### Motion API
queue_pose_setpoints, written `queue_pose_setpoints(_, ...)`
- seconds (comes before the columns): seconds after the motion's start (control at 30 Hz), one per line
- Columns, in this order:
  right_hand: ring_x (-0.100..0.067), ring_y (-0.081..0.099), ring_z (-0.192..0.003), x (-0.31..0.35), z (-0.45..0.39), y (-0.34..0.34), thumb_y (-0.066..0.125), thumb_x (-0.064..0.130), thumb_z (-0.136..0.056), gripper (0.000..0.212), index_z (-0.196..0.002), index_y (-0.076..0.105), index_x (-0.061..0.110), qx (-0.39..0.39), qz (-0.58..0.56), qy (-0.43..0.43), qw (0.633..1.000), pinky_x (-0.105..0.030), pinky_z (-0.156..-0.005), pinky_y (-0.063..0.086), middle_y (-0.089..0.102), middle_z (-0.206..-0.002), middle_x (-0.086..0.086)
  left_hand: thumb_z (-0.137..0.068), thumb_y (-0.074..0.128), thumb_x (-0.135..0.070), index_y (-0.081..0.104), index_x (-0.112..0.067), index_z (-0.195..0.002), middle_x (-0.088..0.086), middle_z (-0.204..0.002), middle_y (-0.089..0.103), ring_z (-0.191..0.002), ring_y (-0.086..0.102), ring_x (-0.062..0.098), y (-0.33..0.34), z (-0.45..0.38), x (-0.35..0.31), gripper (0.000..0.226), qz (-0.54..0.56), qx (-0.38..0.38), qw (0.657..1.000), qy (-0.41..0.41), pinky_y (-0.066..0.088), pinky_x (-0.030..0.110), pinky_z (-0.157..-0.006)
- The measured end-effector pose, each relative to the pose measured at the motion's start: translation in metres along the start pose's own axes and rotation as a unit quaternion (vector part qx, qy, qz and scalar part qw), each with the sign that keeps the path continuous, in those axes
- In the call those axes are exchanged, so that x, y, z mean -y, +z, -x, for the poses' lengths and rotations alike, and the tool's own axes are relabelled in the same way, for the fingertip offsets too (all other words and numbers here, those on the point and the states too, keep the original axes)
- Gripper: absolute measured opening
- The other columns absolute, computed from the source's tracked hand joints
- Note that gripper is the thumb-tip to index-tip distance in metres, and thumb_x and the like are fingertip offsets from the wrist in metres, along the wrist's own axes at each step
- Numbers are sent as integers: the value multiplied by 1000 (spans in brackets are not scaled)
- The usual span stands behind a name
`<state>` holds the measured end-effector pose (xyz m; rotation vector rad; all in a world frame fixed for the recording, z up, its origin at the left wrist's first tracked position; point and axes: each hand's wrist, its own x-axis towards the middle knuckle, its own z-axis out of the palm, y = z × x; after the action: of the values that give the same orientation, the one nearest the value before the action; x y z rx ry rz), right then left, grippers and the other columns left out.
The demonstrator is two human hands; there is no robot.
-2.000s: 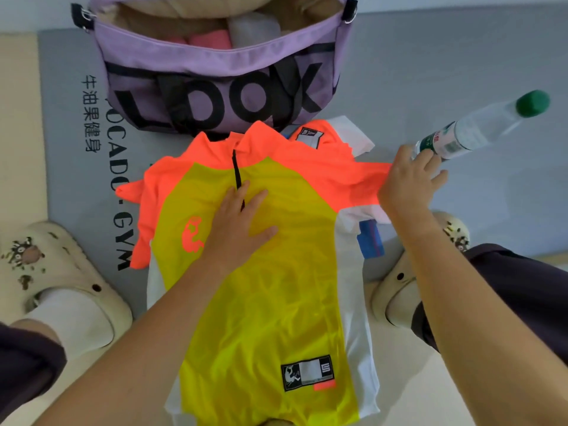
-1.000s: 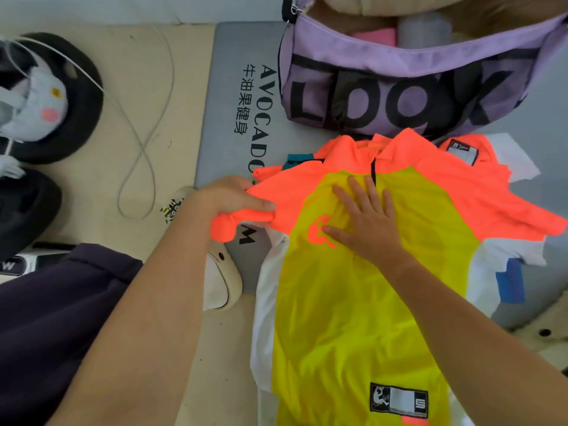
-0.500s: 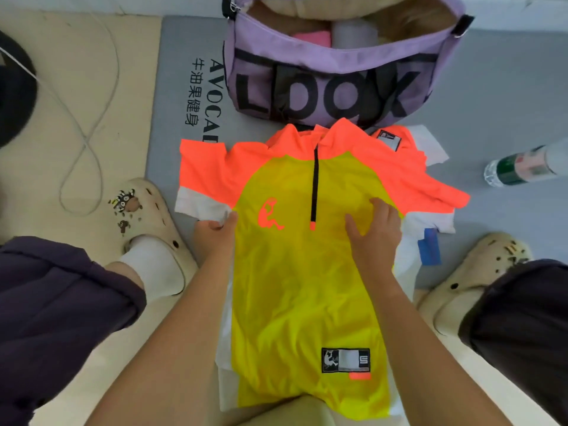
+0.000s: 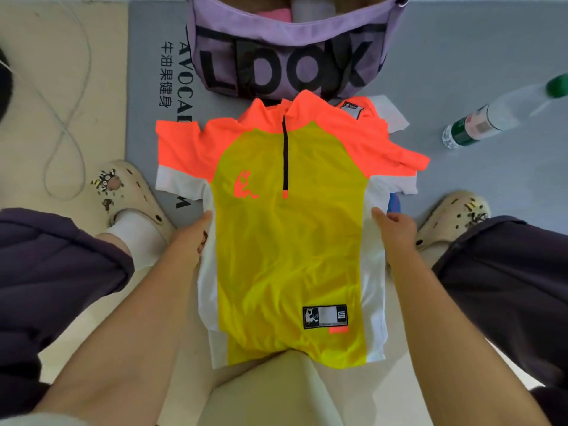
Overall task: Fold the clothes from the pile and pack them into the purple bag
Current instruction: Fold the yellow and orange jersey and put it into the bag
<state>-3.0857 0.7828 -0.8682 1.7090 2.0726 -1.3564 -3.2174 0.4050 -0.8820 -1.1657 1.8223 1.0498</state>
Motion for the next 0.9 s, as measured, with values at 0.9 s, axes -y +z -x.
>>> queue_pose_setpoints(0.9, -18, 55, -65, 63, 4, -47, 59, 31, -95, 23, -76, 58, 17, 39, -50, -72, 995, -24, -53, 44, 61, -75, -5, -101, 49, -39, 60, -18, -95, 5, -74, 54, -53, 47, 15, -43, 41, -47, 25, 77, 224, 971, 42, 32, 17, -36)
